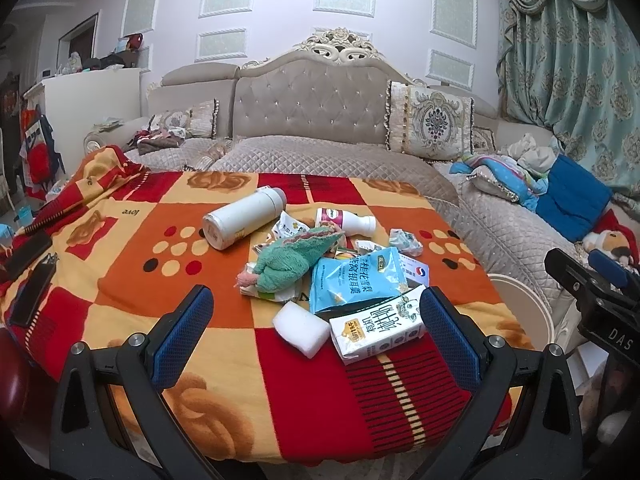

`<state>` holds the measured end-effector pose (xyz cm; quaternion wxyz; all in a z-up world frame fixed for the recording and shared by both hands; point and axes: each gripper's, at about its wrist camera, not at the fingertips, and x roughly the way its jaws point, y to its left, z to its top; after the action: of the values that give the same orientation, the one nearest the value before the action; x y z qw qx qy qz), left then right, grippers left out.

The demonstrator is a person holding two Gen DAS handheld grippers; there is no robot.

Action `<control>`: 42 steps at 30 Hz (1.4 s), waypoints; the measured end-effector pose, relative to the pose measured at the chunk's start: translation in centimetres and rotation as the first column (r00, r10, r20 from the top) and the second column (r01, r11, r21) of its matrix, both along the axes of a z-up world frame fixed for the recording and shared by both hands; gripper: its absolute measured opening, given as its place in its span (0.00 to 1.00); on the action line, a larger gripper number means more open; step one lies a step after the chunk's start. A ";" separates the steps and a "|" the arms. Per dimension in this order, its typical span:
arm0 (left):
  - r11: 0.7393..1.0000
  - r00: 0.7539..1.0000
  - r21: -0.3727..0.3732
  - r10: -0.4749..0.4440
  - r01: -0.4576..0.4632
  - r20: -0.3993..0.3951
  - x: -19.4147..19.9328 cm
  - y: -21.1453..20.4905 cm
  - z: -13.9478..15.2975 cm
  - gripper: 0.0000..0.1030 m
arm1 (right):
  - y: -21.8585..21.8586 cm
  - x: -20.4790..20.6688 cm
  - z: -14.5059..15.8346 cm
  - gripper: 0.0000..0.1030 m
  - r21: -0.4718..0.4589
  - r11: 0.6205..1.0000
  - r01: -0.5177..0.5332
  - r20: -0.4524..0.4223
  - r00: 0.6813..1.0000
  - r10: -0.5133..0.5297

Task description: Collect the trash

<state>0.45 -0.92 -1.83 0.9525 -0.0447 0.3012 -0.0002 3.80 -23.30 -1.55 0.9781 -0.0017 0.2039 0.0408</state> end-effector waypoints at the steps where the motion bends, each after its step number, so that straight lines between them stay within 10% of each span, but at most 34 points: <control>1: 1.000 1.000 0.007 0.000 0.000 0.009 0.1 0.1 0.0 1.00 | 0.0 0.0 0.0 1.00 0.000 1.000 -0.001 0.000 1.000 0.001; 42: 1.000 1.000 -0.012 0.021 -0.021 0.019 0.6 0.7 -0.7 0.99 | 0.1 0.9 -1.2 1.00 -0.009 1.000 -0.011 -0.066 0.998 0.010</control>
<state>1.00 -0.18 -2.51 0.9551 -0.0537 0.2914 0.0077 4.74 -23.25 -2.70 0.9707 -0.0061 0.2361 0.0451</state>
